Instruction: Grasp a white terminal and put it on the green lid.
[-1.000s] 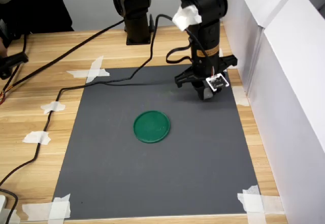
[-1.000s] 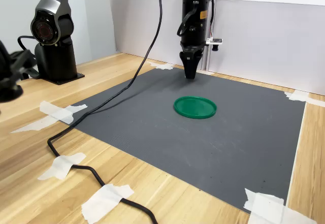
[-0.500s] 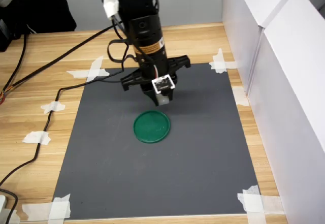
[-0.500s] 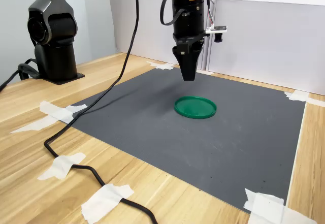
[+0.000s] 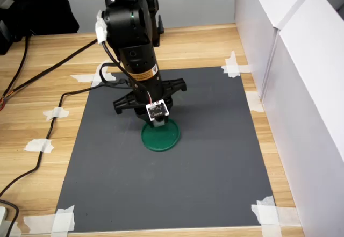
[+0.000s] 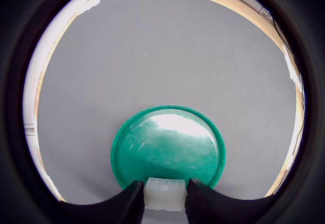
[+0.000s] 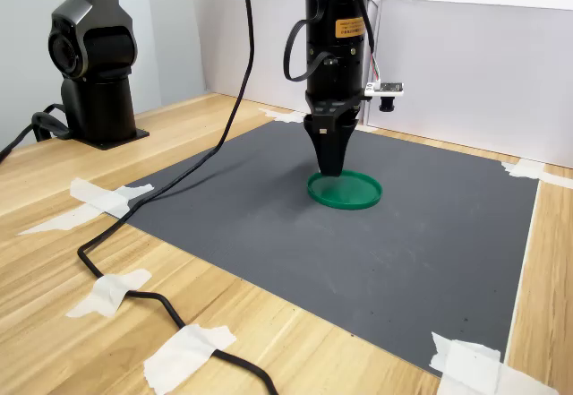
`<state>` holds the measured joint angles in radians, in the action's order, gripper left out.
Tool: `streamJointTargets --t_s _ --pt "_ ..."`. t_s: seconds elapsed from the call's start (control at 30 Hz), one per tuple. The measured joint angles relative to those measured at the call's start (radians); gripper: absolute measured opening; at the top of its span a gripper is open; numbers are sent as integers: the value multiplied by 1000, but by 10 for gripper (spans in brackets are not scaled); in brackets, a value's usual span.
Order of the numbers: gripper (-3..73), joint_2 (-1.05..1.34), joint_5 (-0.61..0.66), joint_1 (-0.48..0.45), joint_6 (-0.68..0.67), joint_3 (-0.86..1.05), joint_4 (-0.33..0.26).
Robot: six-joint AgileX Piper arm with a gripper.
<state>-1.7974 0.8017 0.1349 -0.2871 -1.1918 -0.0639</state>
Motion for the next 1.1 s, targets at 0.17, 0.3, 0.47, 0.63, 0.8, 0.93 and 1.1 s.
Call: streamJointTargets --t_s 0.17,0.3,0.47,0.63,0.8,0.93,1.1 --pt "309 -17 -17 0 -8 -4 24" --pt "309 -20 -35 0 -37 -4 27" --pt "345 -20 -35 0 -46 -4 17" --pt "462 -20 -37 0 -34 -4 23" --pt "520 15 -48 0 0 -1 34" --pt "524 119 -89 0 4 40 30" --pt "449 329 -185 -5 48 178 22"
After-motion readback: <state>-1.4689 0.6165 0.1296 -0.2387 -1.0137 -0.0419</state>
